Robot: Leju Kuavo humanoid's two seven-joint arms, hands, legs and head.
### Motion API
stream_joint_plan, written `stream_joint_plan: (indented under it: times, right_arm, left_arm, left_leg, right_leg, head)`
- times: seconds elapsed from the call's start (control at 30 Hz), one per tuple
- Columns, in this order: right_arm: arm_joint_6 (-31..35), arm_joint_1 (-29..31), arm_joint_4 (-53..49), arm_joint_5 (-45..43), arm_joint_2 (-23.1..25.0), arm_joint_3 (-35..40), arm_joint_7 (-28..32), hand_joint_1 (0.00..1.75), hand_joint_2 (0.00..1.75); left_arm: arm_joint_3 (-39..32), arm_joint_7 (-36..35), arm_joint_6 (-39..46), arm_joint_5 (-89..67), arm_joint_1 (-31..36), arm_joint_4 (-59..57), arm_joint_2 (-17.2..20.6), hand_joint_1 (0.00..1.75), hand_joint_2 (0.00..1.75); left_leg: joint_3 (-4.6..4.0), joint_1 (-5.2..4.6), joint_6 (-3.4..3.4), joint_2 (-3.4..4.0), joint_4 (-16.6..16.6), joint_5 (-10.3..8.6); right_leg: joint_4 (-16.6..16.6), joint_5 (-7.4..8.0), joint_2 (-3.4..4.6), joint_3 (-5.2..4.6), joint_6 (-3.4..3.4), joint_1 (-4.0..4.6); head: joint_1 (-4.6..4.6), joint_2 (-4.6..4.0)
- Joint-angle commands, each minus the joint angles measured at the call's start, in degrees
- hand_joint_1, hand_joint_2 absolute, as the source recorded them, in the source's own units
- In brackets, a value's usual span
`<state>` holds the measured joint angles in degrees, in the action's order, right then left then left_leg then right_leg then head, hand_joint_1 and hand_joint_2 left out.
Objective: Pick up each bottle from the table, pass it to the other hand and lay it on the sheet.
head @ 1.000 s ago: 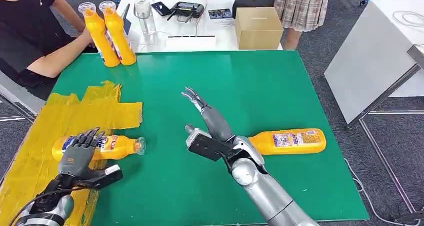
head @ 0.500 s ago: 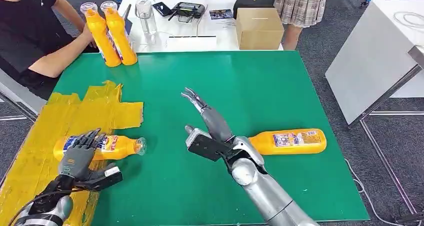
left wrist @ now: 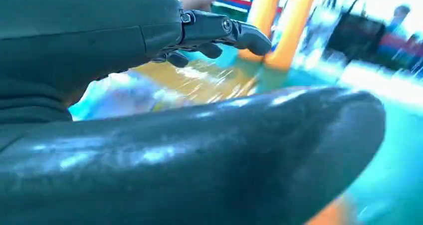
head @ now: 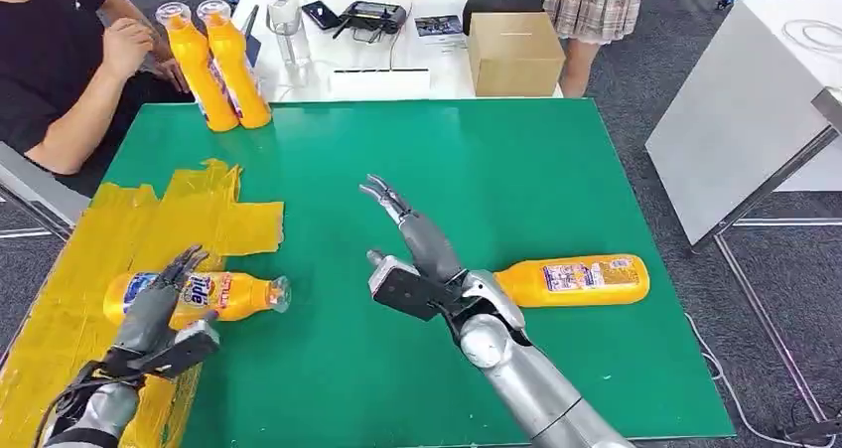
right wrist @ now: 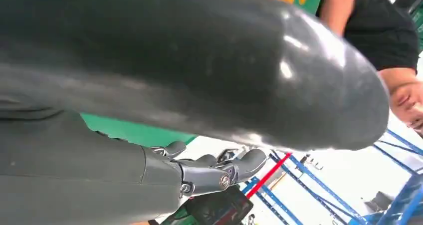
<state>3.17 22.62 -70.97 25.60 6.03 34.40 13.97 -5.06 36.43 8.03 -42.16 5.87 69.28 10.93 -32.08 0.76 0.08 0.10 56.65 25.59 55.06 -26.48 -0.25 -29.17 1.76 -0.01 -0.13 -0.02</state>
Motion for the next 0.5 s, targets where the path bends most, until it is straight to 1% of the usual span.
stream_joint_plan:
  times: [0.03, 0.07, 0.2, 0.33, 0.37, 0.4, 0.43, 0.5]
  right_arm:
    - [0.20, 1.34, 2.94, 0.75, -0.02, -0.51, 0.20, 0.00, 0.00]
    - [0.23, 1.31, 2.93, 0.78, -0.01, -0.56, 0.26, 0.00, 0.00]
    - [1.20, -0.17, 0.96, 1.75, -1.19, -1.20, 0.50, 0.00, 0.00]
    - [1.86, -3.94, -5.46, 2.44, -5.44, -3.06, 0.70, 0.00, 0.00]
    - [1.76, -4.72, -6.86, 3.36, -6.94, -3.27, 0.49, 0.00, 1.75]
    - [1.84, -6.04, -8.51, 4.22, -8.46, -4.15, 0.28, 0.00, 1.75]
    - [1.53, -6.63, -9.18, 4.44, -8.90, -4.74, 0.42, 0.00, 1.75]
    - [1.53, -6.63, -9.18, 4.44, -8.90, -4.74, 0.42, 0.00, 1.75]
  left_arm:
    - [-13.06, 2.45, -14.87, 19.85, 3.18, 9.45, -9.32, 0.00, 0.00]
    - [-13.48, 2.29, -16.52, 21.65, 3.29, 9.65, -9.52, 0.00, 0.00]
    - [-15.26, -0.66, -26.08, 33.28, 2.18, 12.62, -12.81, 0.00, 0.00]
    - [-12.70, -2.79, -28.97, 38.61, -1.93, 17.61, -15.51, 0.00, 0.00]
    - [-12.21, -2.99, -28.98, 39.37, -2.76, 18.26, -15.90, 0.00, 0.00]
    - [-11.80, -2.95, -29.08, 40.24, -3.72, 19.03, -16.30, 0.00, 0.00]
    - [-11.52, -2.92, -28.87, 40.40, -4.13, 19.38, -16.33, 0.00, 0.00]
    - [-11.52, -2.92, -28.87, 40.40, -4.13, 19.38, -16.33, 0.00, 0.00]
  left_leg:
    - [-0.03, 0.01, 0.03, -0.08, 0.01, 0.00]
    - [-0.03, 0.02, 0.04, -0.10, 0.03, 0.01]
    - [-0.06, 0.01, 0.04, -0.10, 0.01, -0.01]
    - [-0.05, -0.01, 0.08, -0.19, -0.01, 0.01]
    - [-0.06, -0.02, 0.08, -0.20, -0.02, 0.00]
    - [-0.07, -0.03, 0.06, -0.15, -0.03, 0.01]
    - [-0.02, -0.05, 0.11, -0.20, -0.03, 0.03]
    - [-0.10, -0.11, 0.08, -0.16, -0.01, 0.02]
  right_leg:
    - [-0.01, -0.01, -0.06, 0.00, 0.01, 0.01]
    - [0.00, -0.02, -0.07, 0.01, 0.01, 0.02]
    - [-0.03, 0.01, -0.07, -0.04, 0.01, 0.02]
    - [-0.09, -0.03, -0.15, 0.03, 0.05, -0.01]
    - [-0.10, -0.03, -0.18, 0.02, 0.06, -0.02]
    - [-0.07, -0.03, -0.13, -0.01, 0.05, -0.04]
    - [-0.13, -0.05, -0.17, 0.08, 0.07, -0.05]
    - [-0.07, -0.03, -0.13, -0.04, 0.05, -0.07]
  head:
    - [0.00, 0.00]
    - [0.00, 0.00]
    - [0.00, 0.00]
    - [0.00, 0.00]
    - [0.00, 0.00]
    - [0.00, 0.00]
    - [-0.02, 0.00]
    - [0.00, 0.00]
